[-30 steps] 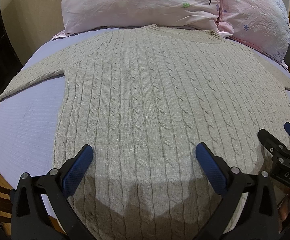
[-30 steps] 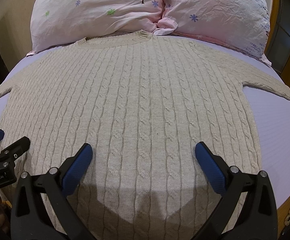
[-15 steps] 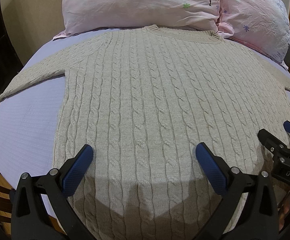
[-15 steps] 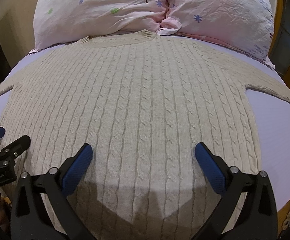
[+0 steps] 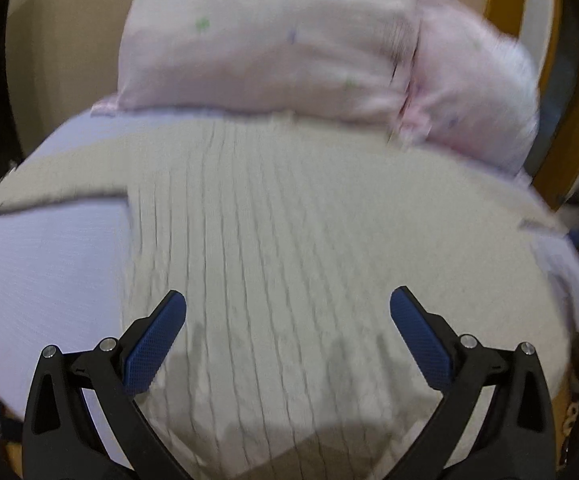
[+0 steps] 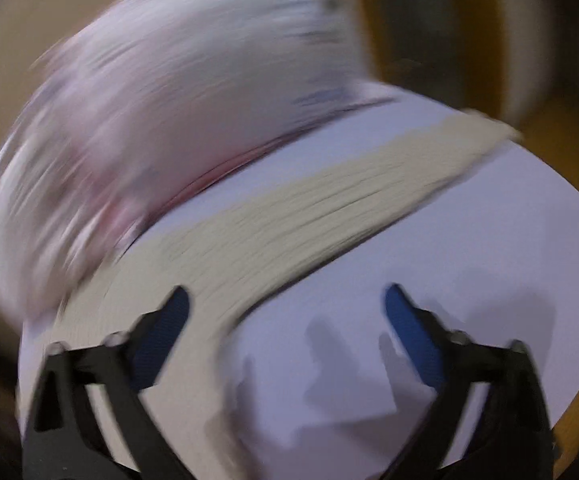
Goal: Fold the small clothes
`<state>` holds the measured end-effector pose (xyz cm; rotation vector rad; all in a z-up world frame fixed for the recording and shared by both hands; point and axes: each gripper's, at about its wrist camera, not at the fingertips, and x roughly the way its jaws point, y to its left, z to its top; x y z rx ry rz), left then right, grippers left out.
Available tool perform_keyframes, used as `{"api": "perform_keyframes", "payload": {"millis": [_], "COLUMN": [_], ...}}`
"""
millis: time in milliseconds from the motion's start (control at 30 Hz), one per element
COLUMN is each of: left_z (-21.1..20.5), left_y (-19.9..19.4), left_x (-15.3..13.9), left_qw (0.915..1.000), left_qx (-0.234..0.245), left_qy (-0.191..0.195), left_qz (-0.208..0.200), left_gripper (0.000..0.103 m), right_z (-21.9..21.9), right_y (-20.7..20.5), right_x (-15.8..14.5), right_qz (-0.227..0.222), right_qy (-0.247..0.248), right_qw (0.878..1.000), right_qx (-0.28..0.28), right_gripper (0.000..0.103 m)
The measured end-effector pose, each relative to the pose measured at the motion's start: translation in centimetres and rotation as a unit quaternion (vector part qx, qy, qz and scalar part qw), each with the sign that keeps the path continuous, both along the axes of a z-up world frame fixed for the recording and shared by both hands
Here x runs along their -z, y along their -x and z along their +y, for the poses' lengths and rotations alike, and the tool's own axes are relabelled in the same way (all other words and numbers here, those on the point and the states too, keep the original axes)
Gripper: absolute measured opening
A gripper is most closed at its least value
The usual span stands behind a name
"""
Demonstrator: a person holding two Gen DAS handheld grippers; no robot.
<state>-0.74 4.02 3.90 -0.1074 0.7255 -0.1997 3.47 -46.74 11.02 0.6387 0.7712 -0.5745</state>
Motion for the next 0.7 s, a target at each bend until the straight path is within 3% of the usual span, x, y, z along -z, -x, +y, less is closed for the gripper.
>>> {"api": "perform_keyframes", "payload": {"millis": [133,233,400,433,567,633,700], "left_z": [2.0,3.8,8.5,9.3,14.3,16.6,19.1], "left_y": [-0.3,-1.6,-3.2,-3.3,-3.1,-2.8,-2.5], "left_x": [-1.5,-1.7,-2.0,-2.1,-1.8,-1.5,-1.1], "left_qw": [0.9979,0.9970,0.9931,0.9920,0.9819,0.9747,0.9631], "left_qx": [-0.008,-0.030,-0.079,-0.086,-0.138,-0.165,-0.195], "left_qy": [0.019,0.029,0.055,0.062,0.105,0.132,0.172], "left_qz": [-0.061,-0.066,-0.066,-0.068,-0.076,-0.074,-0.071], "left_gripper": [0.102,0.102,0.102,0.102,0.102,0.102,0.102], "right_z": [-8.3,-11.1,-13.8,-14.4,-16.4,-16.3,-14.7], "right_y": [-0.1,0.1,0.3,0.3,-0.6,-0.9,-1.4], "right_x": [2.0,3.4,3.9,4.1,4.7,4.0,1.9], "right_qz": [0.010,0.012,-0.027,-0.036,-0.037,-0.044,-0.066], "right_qy": [-0.057,-0.078,-0.083,-0.080,-0.075,-0.070,-0.032], "right_qw": [0.993,0.986,0.979,0.978,0.979,0.981,0.986], "right_qx": [0.105,0.146,0.184,0.189,0.188,0.178,0.153], "right_gripper": [0.070,0.064,0.054,0.049,0.012,0.008,0.007]}}
